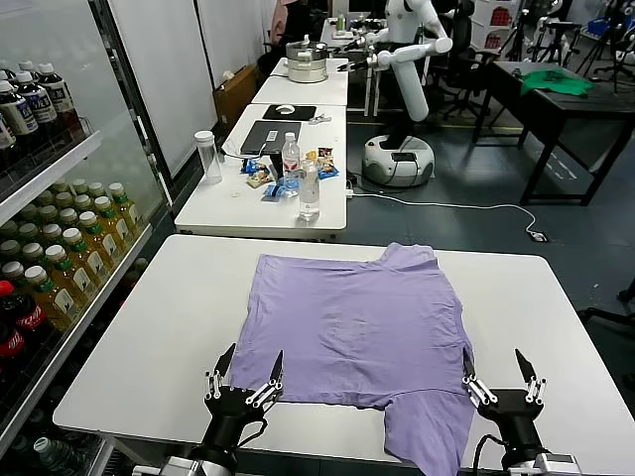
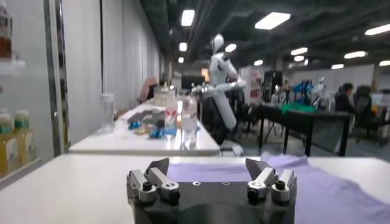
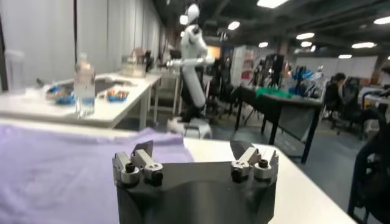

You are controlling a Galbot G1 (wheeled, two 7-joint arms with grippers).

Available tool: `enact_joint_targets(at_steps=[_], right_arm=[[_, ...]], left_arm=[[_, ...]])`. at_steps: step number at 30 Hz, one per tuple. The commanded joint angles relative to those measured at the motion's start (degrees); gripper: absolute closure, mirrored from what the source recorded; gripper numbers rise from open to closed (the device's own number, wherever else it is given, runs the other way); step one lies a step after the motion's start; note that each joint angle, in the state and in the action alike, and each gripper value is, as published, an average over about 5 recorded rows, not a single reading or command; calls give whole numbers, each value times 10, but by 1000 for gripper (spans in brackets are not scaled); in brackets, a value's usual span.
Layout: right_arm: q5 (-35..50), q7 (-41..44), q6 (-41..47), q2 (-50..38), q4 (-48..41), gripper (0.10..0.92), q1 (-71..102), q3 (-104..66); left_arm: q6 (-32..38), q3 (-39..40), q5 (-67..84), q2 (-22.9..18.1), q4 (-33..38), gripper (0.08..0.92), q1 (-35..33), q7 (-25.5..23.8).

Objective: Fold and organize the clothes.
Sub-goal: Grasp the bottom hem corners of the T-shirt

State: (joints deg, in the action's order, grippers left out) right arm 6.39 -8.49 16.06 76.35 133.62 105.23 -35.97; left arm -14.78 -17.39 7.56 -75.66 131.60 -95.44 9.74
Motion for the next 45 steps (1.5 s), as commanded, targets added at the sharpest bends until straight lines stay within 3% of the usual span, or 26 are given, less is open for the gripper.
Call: enact_joint_targets(at_steps=[1,8,17,26,37,45], right_arm=[[-32,-1,53,1,-22,203,23,18],[-35,-3,48,9,-61,203,31,35],[-53,3,42,26,-64,203,40,76],[-24,7,49,25,-83,227,38,79],[26,12,56,15,-88,528,36,71],[50,23,60,3,-81,689,29,49]], left_arm=[[-100,-6,46,15,-17,177,26,19],[-146,-3,45,32,-51,177,44,39],[-175,-8,26,26,-96,177,73,83],[-184,-7,49,27,-94,194,70,83],[-179,-5,99,26,-85,493,64,82],[-173,-9,120,29,-91,727,66,78]])
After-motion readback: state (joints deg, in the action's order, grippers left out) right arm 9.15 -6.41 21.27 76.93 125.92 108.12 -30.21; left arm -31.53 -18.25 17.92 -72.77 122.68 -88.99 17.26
